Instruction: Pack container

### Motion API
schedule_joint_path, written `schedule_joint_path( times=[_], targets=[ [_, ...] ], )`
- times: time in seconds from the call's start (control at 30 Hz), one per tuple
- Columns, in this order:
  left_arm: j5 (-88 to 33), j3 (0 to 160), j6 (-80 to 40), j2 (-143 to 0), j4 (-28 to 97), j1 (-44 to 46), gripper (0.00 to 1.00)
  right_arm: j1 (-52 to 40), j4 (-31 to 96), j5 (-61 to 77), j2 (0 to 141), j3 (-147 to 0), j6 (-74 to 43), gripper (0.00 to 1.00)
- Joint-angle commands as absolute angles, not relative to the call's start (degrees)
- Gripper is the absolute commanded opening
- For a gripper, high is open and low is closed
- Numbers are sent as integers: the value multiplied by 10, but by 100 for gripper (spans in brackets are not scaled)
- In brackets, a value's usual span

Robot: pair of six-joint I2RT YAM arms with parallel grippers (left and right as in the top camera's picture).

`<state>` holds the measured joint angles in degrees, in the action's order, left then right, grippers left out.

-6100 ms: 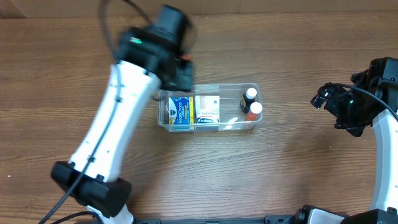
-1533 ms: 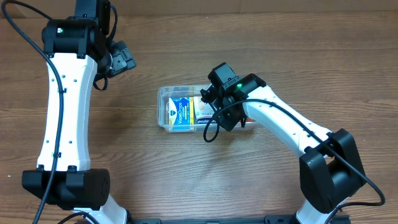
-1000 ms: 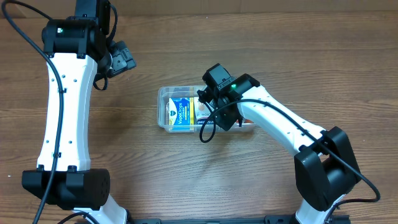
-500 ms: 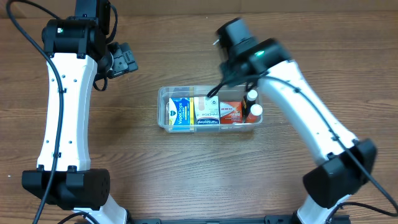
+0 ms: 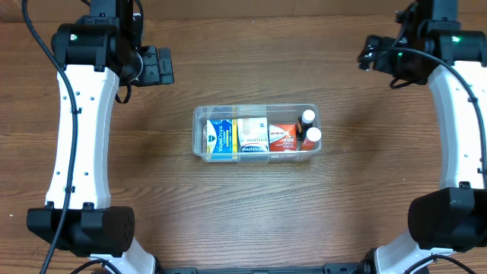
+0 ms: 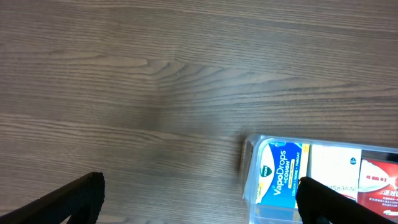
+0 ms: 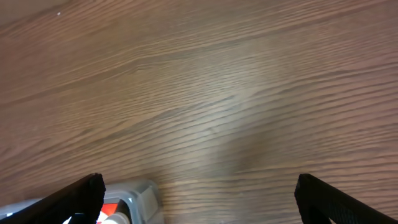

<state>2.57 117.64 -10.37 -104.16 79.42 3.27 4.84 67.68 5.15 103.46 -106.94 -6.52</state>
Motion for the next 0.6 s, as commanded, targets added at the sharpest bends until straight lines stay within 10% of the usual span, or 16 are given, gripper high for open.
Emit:
schedule_joint_path(
  times=[0.0, 0.57],
  targets=[
    [30, 1174, -86, -1047, 787, 30, 100, 49, 687, 65, 1017, -1083, -67, 100],
    [29, 953, -47, -682, 722, 74, 100, 45, 671, 5, 663, -788, -100, 100]
  ],
)
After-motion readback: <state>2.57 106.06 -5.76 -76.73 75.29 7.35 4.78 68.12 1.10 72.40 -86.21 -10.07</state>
